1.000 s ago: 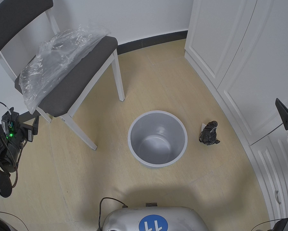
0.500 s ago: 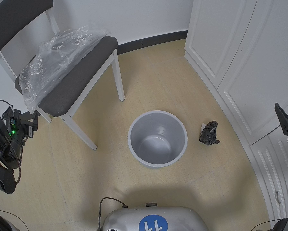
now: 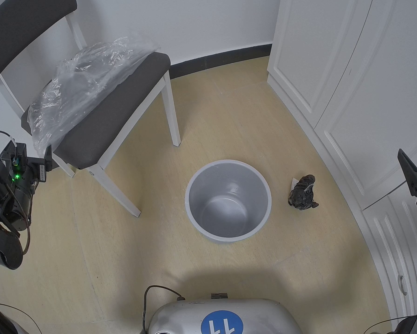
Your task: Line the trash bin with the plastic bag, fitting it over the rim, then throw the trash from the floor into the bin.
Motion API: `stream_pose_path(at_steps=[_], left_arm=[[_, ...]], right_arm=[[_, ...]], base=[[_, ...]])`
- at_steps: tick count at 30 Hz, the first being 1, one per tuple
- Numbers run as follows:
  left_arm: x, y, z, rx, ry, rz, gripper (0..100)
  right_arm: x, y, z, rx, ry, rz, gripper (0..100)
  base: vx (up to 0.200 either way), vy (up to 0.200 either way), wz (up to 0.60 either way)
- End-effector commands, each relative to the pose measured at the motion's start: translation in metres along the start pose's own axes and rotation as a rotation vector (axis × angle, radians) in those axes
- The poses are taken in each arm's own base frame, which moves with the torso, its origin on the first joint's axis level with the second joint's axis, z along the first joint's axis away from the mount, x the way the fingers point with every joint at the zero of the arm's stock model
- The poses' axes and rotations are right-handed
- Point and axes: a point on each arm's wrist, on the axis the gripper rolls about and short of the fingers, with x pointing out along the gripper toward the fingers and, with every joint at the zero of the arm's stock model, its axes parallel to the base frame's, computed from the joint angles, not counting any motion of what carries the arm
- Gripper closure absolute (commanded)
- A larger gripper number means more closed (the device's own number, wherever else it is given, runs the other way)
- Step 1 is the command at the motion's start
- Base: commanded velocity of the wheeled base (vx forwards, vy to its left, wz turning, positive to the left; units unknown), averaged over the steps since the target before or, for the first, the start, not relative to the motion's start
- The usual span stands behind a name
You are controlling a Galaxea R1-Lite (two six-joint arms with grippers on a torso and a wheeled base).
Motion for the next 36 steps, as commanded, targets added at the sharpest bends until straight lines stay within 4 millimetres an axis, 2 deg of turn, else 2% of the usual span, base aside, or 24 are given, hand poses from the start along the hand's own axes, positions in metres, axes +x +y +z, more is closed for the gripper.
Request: stream_pose_path(at_steps=[1, 5, 9, 14, 20, 32, 36], left_arm=[[-0.002, 0.014, 0.020, -0.031, -0.072, 0.062, 0], [-0.010, 0.022, 0.031, -0.057, -0.110, 0.078, 0], [-0.009, 0.016, 0.026, -0.053, -0.092, 0.059, 0], [0.007, 0.002, 0.008, -0.033, -0.030, 0.030, 0], [0.018, -0.005, 0.001, -0.056, -0.016, 0.028, 0], [0.027, -0.004, -0.001, -0.065, -0.018, 0.045, 0], [0.031, 0.003, -0.003, -0.061, -0.015, 0.075, 0]], right_arm=[[0.000, 0.000, 0.001, 0.005, -0.009, -0.002, 0], [0.000, 0.000, 0.001, 0.003, -0.007, -0.002, 0], [0.000, 0.000, 0.000, 0.002, -0.006, -0.002, 0], [0.000, 0.000, 0.000, 0.003, -0.007, -0.002, 0], [0.000, 0.000, 0.000, 0.000, -0.007, -0.002, 0], [0.000, 0.000, 0.000, -0.004, -0.006, 0.000, 0], [0.000, 0.000, 0.000, -0.004, -0.006, 0.000, 0]], base=[[0.000, 0.000, 0.00], [0.000, 0.000, 0.00], [0.000, 0.000, 0.00], [0.000, 0.000, 0.00], [0.000, 0.000, 0.00], [0.000, 0.000, 0.00], [0.000, 0.000, 0.00]])
